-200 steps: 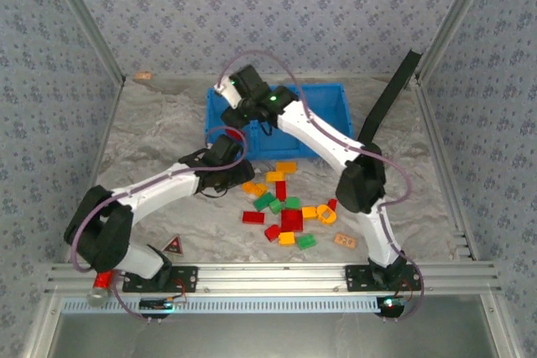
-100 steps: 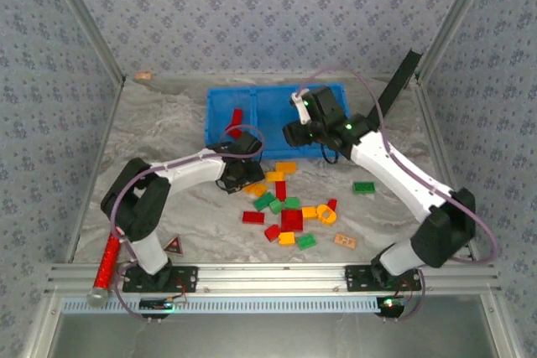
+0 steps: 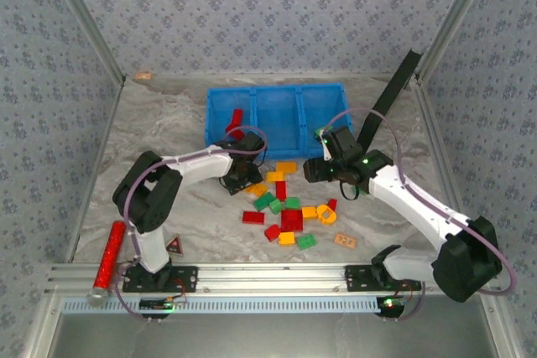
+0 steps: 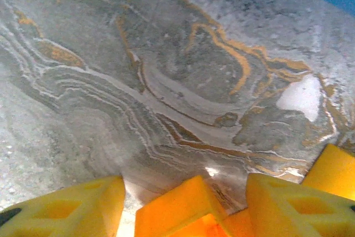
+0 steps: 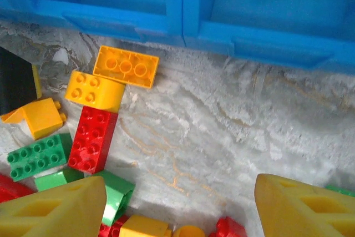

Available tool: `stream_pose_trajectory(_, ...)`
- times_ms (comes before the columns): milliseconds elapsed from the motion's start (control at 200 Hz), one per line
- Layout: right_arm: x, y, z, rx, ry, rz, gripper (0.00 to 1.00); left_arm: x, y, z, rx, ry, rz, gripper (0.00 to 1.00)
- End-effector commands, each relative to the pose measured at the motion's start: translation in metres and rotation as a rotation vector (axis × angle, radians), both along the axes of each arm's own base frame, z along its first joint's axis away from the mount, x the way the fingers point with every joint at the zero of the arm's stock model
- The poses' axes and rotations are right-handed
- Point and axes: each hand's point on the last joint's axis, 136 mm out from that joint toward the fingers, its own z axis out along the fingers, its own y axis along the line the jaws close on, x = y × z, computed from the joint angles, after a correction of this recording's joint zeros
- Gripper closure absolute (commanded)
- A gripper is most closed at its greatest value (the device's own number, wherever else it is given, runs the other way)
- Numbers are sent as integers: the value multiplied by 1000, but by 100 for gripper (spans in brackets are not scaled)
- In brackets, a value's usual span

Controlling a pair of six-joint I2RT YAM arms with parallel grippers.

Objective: Sort the legos into containers by color
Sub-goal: Pick up the lego from the center of the table, then place the lego in the container.

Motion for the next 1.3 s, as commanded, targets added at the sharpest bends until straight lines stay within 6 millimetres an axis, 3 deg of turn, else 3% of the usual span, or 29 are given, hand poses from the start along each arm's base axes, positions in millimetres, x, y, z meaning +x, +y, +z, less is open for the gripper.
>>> stream_pose_trajectory(0, -24, -11, -16, 24, 95, -52, 26, -20, -7, -30, -11, 114, -13, 47)
stream_pose_trajectory(320, -65, -22, -61, 105, 262, -151, 26, -37, -2, -29, 4, 170, -72, 59)
stream_pose_trajectory(570, -80, -29, -79, 115, 302, -196, 25, -27, -1, 17, 2, 81, -115, 61)
stream_pose_trajectory(835, -84, -46, -82, 128, 288, -274, 25, 12, -27, 86, -56, -85, -182, 62)
stream_pose_trajectory(999, -84, -76, -75, 165, 262, -457, 24, 38, -43, 125, -87, -206, -215, 62)
stream_pose_trajectory(1294, -69, -125, -62, 350, 190, -780, 23, 99, -71, 158, -96, -358, -244, 61)
